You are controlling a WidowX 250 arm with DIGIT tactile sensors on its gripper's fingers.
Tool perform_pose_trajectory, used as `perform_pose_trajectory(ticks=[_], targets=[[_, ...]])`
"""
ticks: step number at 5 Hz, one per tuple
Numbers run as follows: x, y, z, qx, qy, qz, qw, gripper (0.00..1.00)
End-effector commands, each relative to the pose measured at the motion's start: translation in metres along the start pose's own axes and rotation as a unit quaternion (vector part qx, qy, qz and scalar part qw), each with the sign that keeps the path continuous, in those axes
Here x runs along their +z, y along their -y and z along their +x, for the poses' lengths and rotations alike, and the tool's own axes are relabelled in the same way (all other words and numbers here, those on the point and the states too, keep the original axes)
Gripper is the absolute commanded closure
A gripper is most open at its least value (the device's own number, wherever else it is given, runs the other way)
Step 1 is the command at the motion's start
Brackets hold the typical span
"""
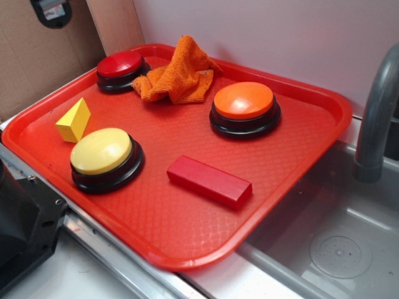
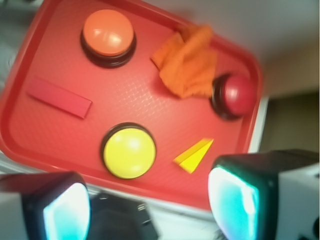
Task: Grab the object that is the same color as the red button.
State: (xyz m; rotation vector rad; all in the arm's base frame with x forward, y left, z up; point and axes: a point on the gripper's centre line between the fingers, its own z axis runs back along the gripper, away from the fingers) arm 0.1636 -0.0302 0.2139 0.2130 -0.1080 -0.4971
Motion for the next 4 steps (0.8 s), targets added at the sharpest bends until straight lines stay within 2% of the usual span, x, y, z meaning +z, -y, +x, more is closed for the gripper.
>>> perform_pose_trajectory(ticks=[1,2,3,4], targets=[[-0.038,0.042,0.034,-0.241,0.067,-0.031,0.968,0.0],[-0.067,0.062,0.044,-0.35,0.106,-0.077,0.927,0.0],[-0.095,0.076,0.056,-0.459,0.111,-0.124,0.873,0.0],[-0.123,0.091,0.062,-0.56,0.114,-0.171,0.803,0.0]])
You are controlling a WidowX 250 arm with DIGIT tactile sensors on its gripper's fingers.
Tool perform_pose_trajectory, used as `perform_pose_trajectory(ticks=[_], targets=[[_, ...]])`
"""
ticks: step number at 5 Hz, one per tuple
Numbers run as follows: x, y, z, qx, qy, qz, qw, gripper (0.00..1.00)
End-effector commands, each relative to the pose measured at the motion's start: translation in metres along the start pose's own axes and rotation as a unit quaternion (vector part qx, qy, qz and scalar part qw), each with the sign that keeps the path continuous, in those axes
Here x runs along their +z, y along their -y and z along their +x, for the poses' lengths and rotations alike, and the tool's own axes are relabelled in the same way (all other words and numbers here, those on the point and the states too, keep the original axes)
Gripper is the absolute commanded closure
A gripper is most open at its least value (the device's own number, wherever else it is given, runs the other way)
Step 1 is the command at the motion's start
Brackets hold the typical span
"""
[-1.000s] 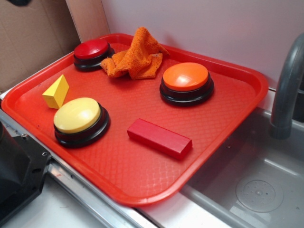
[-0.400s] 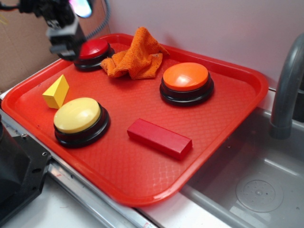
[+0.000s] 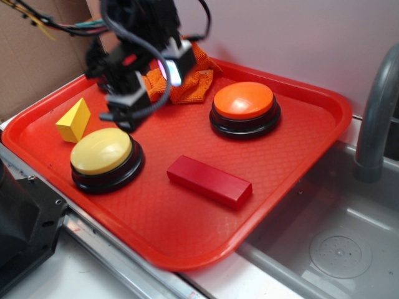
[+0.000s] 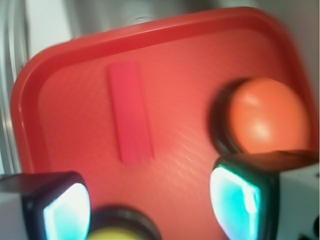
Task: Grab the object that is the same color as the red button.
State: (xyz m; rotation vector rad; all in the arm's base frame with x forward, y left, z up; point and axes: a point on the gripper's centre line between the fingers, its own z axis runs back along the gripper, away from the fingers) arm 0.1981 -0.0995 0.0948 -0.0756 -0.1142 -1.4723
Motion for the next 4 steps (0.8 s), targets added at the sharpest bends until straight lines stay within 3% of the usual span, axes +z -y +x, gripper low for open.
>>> perform_pose_trajectory(ticks=[1,3,4], targets=[[-0.047,0.017,0.022,-0.161,0.02,-0.085,0.983,0.0],[-0.055,0.032,0.027,-0.111,-0.011,-0.083,0.99,0.0],[-0.068,0.031,0.027,-0.078,-0.054,-0.068,0.993,0.0]])
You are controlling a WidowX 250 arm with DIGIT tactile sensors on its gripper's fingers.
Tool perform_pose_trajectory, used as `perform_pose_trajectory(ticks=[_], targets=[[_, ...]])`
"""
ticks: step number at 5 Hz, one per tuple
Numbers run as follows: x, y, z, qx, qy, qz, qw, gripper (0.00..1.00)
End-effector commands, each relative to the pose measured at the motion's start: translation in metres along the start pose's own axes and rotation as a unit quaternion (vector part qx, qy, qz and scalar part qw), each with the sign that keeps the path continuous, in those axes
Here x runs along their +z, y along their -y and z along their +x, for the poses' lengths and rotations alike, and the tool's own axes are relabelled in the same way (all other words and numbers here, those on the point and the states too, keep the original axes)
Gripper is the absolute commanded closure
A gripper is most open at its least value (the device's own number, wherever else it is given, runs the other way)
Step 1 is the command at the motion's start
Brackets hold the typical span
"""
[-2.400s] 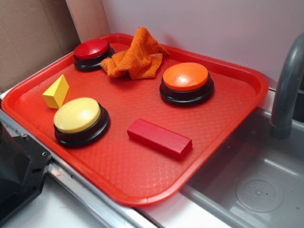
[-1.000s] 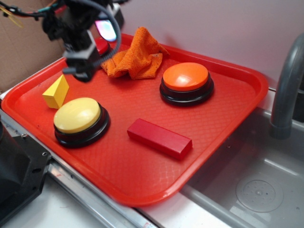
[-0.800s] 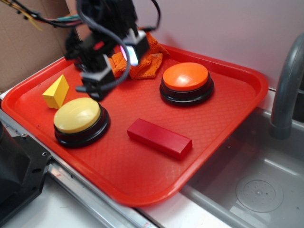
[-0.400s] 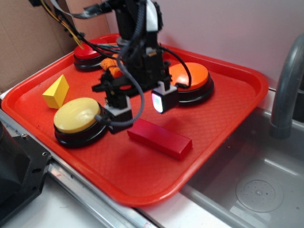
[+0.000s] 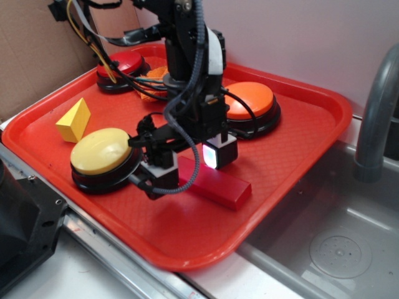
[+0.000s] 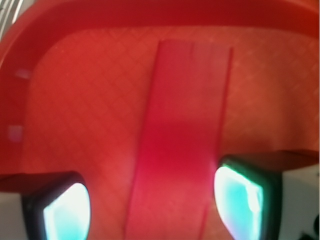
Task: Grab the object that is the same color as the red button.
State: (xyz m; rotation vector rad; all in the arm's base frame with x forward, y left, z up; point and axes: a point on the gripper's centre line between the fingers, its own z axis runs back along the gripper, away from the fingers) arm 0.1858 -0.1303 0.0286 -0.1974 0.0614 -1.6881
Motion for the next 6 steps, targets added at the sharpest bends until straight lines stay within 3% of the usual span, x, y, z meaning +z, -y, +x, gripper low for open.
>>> perform_pose_trajectory(ticks=[1,2,3,4,5,6], targets=[[-0.013,0.008,0.002,0.091,-0.062,0.048,0.993,0.0],[-0.014,0.007,-0.002,0.106,-0.067,0.057,0.991,1.0],[-0.003,0.006,-0.007,0.123,-0.074,0.072,0.987,1.0],[0.032,0.012,-0.021,0.217,-0.085,0.092,0.968,1.0],[0.082,0.025,-0.043,0.337,-0.081,0.139,0.928,1.0],[0.132,0.041,-0.062,0.452,-0.083,0.138,0.877,1.0]])
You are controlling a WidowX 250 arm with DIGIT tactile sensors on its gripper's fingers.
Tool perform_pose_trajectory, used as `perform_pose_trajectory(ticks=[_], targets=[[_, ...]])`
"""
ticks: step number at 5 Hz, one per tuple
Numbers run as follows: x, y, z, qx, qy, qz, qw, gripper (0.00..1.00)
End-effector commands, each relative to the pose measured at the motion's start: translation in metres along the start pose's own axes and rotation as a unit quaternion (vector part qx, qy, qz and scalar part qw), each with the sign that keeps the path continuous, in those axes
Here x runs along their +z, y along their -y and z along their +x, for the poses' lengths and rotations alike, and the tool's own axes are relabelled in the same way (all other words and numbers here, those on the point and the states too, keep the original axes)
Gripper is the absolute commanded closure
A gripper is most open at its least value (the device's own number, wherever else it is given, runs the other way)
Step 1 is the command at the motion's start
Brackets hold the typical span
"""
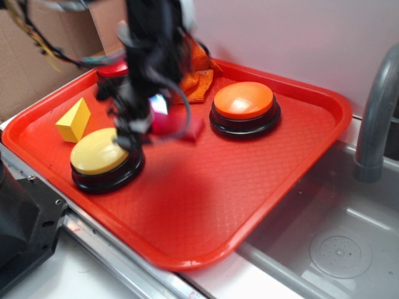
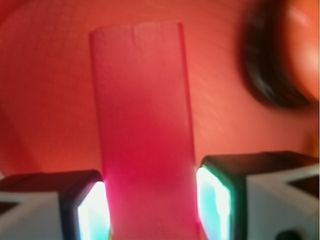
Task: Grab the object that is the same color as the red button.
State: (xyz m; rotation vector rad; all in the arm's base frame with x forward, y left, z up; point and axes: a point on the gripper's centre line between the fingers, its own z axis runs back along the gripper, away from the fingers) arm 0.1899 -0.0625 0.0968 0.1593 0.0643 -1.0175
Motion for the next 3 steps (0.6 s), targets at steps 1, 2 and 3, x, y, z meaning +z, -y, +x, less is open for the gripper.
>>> perform_pose_trajectory(ticks=[1,2,3], targets=[[0.098,0.003,-0.045,0.254,0.0,-0.011,0.967,1.0],[0.105,0.006,-0.047,0.368,-0.017,-0.057,0.928,1.0],[0.104,0.003,-0.037,0.48,-0.021,-0.076,0.874,0.31]])
